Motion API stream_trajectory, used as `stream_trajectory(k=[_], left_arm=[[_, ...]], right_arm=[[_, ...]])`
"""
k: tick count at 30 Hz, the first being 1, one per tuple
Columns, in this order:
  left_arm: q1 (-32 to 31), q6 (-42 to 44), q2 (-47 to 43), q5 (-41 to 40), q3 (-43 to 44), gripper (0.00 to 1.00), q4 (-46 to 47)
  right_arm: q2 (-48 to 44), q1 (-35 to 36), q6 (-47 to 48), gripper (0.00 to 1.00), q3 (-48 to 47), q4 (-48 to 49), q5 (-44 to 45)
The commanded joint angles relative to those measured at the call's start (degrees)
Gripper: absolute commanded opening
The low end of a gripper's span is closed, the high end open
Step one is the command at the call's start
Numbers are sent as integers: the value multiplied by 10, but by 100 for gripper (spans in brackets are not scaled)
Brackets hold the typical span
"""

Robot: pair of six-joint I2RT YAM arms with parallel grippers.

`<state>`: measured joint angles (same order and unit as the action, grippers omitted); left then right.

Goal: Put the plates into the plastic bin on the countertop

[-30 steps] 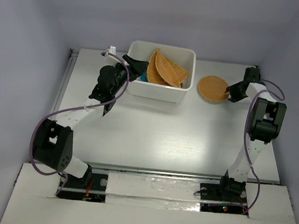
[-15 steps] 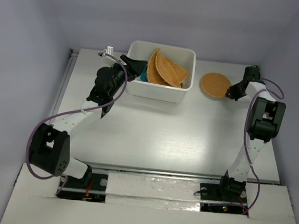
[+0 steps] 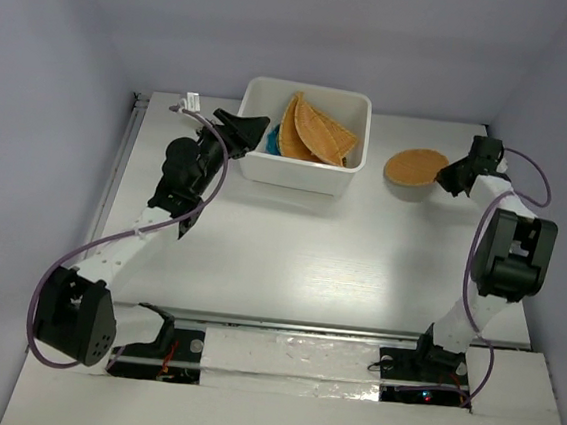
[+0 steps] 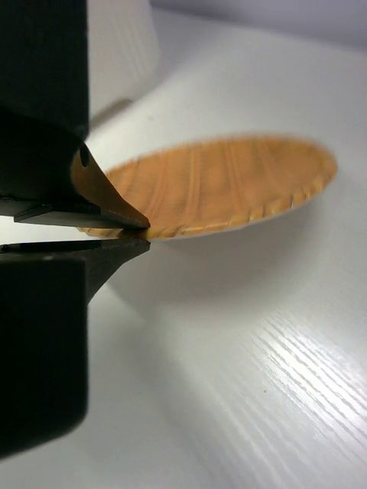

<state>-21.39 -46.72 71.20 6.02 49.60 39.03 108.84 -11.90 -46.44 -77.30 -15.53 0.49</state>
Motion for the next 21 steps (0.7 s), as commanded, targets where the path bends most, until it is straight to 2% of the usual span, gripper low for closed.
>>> stream_trajectory(k=[1, 10, 15, 21], left_arm=[[-2, 9, -41, 12, -22, 54, 23], [-2, 9, -146, 14, -103, 54, 5], [-2, 22, -180, 5, -126, 54, -8], [-2, 24, -165, 11, -132, 54, -6]], right_arm=[[-129, 4, 29, 0, 41, 105, 22], [-316, 4, 5, 0, 204, 205, 2], [-378, 4, 6, 0, 237, 215, -27], [-436, 4, -6, 0, 237, 218, -74]])
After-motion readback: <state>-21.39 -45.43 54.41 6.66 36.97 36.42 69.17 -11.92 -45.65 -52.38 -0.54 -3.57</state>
